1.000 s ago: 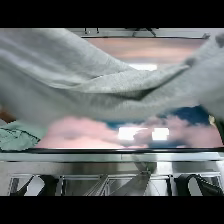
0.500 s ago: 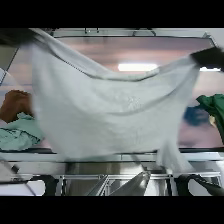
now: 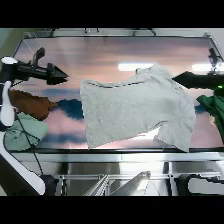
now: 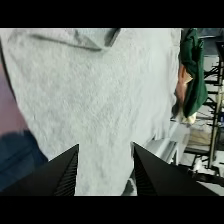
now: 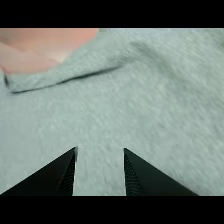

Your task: Fold the shirts.

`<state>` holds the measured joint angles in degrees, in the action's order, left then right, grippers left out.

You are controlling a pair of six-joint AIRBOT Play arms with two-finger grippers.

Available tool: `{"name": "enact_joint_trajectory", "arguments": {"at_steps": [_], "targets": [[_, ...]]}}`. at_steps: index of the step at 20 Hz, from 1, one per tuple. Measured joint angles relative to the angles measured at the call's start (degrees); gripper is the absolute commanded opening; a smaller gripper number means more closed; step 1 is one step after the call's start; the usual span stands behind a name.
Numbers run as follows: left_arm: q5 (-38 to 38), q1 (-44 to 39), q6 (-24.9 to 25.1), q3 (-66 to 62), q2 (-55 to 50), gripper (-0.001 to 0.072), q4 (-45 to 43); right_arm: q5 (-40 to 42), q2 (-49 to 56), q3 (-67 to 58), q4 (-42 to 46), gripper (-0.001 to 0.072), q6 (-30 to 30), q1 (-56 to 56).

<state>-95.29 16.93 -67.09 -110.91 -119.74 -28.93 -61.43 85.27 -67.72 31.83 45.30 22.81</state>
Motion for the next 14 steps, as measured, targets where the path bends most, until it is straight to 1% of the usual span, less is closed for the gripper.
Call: {"name": "enact_joint_trajectory", "arguments": {"at_steps": [1,3,6,9,14], "targets": [[-1.14,1.25,0.02,3.58,2.25,0.0356,-0.61,-1.79,-0.46,-0.04,3.63,0.0467,1.53,2.49],[-2.56,2.78,0.17,13.11,7.87,0.0357,-2.4,-5.73,-0.96,0.09,10.71,0.0467,4.15,8.13],[-1.53,3.13,1.18,29.73,17.0,0.0357,-4.28,-10.43,0.04,0.33,16.81,0.0466,5.99,15.93],[2.29,1.99,2.03,43.41,23.93,0.0357,-6.1,-13.14,3.39,0.46,19.43,0.0466,6.8,20.76],[9.49,-1.29,2.69,57.33,32.33,0.0356,-7.19,-14.47,11.61,0.48,20.63,0.0454,6.99,22.18]]}}
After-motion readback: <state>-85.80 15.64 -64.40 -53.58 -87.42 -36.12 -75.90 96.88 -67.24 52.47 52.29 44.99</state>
